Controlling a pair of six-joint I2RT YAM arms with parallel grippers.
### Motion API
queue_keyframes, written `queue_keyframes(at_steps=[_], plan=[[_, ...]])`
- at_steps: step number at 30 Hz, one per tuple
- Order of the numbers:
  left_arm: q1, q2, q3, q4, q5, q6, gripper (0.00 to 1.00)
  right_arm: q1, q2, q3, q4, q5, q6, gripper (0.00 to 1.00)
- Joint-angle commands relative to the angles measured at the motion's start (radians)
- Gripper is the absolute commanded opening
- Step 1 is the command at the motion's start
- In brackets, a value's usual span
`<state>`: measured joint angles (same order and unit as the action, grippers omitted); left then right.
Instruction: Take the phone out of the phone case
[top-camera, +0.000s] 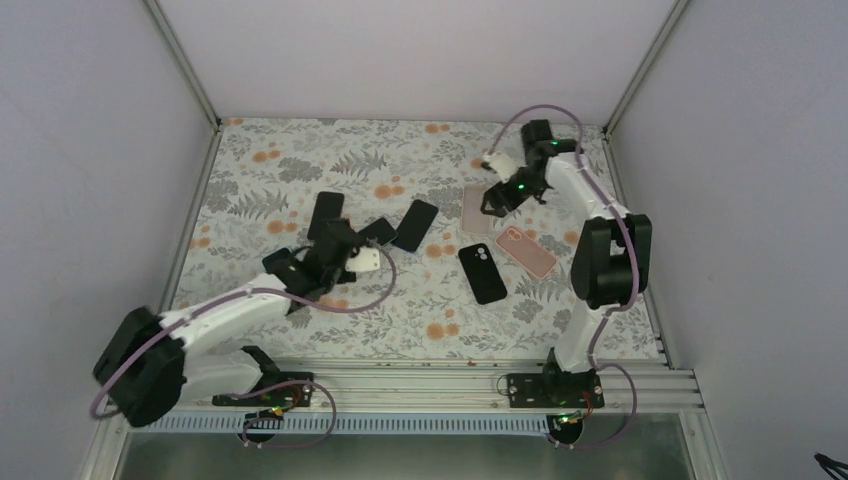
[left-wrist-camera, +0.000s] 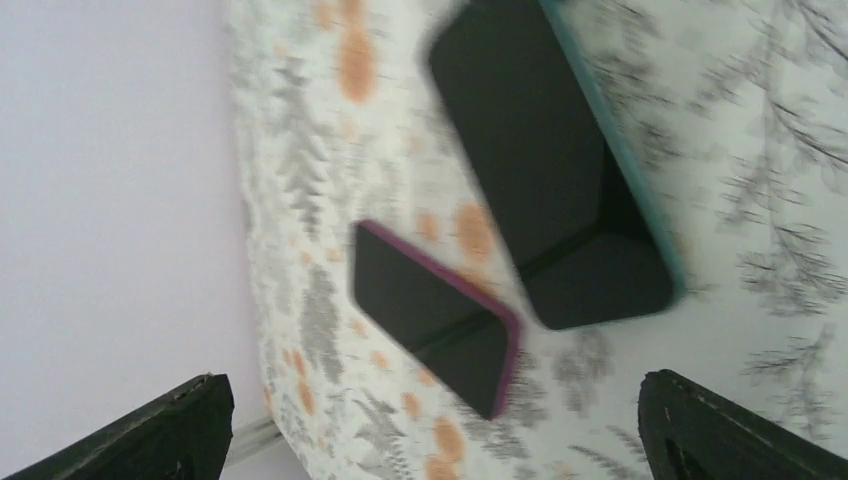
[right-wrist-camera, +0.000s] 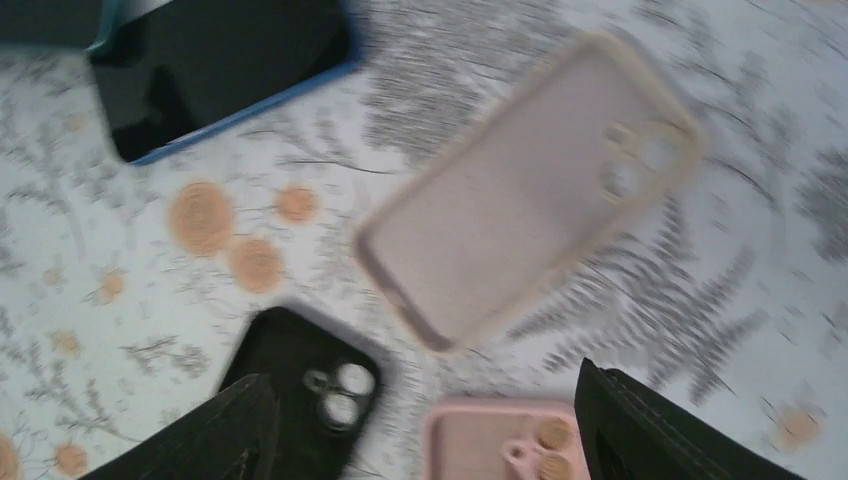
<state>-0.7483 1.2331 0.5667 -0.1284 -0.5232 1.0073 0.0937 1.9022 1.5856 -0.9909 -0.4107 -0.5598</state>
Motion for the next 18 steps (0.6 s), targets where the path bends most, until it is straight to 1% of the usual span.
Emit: queue_keyframes(at_steps=[1, 2, 3, 5, 6, 7, 8, 9, 11, 13, 18], plan=[[0.12, -0.158, 0.164, -0.29, 0.267, -0.057, 0.98, 0.187, -0.036, -0.065, -0.013, 0.138, -0.079, 0.72], [0.168, -0.178, 0.198, -0.302, 0.301, -0.059, 0.88, 0.221, -0.025, -0.067, -0.007, 0.139, -0.081, 0.64], [0.22, -0.186, 0.228, -0.307, 0.325, -0.06, 0.76, 0.262, -0.006, -0.06, -0.009, 0.133, -0.076, 0.5], [0.349, -0.186, 0.288, -0.332, 0.4, -0.06, 0.47, 0.31, 0.058, -0.005, -0.036, 0.105, -0.059, 0.23], [0.419, -0.187, 0.316, -0.346, 0.444, -0.063, 0.31, 0.333, 0.088, 0.025, -0.046, 0.088, -0.05, 0.12], [0.486, -0.185, 0.336, -0.359, 0.493, -0.067, 0.21, 0.356, 0.119, 0.052, -0.057, 0.074, -0.045, 0.05], [0.549, -0.186, 0.35, -0.37, 0.535, -0.069, 0.16, 0.381, 0.144, 0.077, -0.065, 0.069, -0.044, 0.04], [0.607, -0.188, 0.358, -0.377, 0.564, -0.071, 0.04, 0.41, 0.169, 0.102, -0.074, 0.073, -0.043, 0.04], [0.723, -0.191, 0.35, -0.379, 0.613, -0.066, 0.02, 0.462, 0.219, 0.146, -0.083, 0.083, -0.022, 0.04], [0.837, -0.186, 0.318, -0.37, 0.628, -0.049, 0.02, 0.506, 0.297, 0.247, -0.146, 0.067, -0.024, 0.04], [1.054, -0.134, 0.255, -0.38, 0.72, -0.013, 0.02, 0.587, 0.412, 0.37, -0.17, 0.084, -0.019, 0.04]])
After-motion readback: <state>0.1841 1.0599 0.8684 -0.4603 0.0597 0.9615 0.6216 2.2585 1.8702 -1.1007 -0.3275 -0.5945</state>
